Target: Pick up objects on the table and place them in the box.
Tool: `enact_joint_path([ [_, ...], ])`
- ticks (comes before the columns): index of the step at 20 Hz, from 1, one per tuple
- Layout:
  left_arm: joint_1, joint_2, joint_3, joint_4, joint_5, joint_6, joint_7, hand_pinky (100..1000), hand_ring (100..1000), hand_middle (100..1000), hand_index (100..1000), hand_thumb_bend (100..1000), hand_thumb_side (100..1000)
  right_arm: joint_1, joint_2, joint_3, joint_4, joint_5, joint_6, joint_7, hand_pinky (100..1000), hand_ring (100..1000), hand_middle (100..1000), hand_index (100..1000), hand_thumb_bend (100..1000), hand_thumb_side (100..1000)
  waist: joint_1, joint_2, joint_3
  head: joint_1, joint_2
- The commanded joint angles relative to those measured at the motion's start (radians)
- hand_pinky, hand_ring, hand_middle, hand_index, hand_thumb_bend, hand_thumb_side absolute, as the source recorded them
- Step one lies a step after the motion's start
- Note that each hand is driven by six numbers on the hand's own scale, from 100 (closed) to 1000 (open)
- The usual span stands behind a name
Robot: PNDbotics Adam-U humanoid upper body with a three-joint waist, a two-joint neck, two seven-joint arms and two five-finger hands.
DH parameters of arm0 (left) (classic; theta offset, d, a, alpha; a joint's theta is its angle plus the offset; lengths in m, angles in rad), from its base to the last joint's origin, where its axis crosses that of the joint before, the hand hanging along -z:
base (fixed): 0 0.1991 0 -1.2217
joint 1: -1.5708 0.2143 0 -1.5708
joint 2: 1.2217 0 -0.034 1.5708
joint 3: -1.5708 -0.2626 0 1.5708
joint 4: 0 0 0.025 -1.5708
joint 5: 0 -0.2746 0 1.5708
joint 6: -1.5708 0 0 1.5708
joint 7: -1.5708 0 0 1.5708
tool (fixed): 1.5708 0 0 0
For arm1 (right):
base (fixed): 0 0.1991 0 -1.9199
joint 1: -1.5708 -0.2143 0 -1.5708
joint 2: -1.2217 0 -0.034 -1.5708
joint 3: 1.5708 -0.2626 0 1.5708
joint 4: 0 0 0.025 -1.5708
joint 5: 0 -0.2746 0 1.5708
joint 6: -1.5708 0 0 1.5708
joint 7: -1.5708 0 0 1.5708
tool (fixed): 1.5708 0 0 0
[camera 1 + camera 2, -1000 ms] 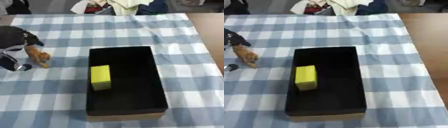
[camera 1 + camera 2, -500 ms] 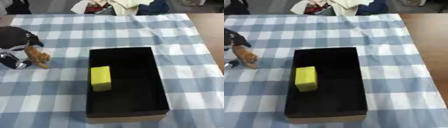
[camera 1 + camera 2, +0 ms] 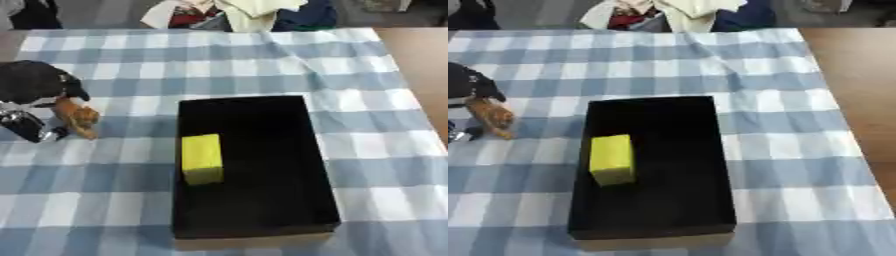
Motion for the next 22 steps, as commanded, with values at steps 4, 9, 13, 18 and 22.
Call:
enact_joint_path([
  [4,-0.017,0.020,0.003,-0.001,-0.037,0.000,0.036,713,752,598,755,237,191,-0.008,-0.011,-0.012,-0.012,-0.011,0.003,0.005,831,799,652,767,100,732,0.003,-0.020,-0.001,0.004,-0.012],
  [9,-0.018,0.024,0.000,-0.011,-0.030,0.004,0.048,683,729,578,733,156,154,-0.002,-0.010,-0.013,-0.012,-0.013,0.007,0.006,831,799,652,768,100,733,0.003,-0.023,0.001,0.004,-0.009],
  [13,-0.017,0.033,0.000,-0.035,-0.012,0.007,0.039,665,712,563,717,142,150,0.003,-0.010,-0.014,-0.012,-0.014,0.009,0.007,832,799,651,768,100,733,0.002,-0.026,0.006,0.002,-0.006],
  [18,-0.018,0.038,0.002,-0.055,0.009,0.015,0.025,656,705,554,708,124,148,0.007,-0.007,-0.014,-0.012,-0.015,0.011,0.009,832,799,651,768,100,732,0.002,-0.029,0.008,0.003,-0.005],
  [22,-0.018,0.039,0.005,-0.061,0.015,0.020,0.023,588,624,485,622,100,119,0.008,-0.006,-0.015,-0.012,-0.015,0.012,0.008,833,800,650,768,100,731,0.002,-0.031,0.009,0.003,-0.005],
])
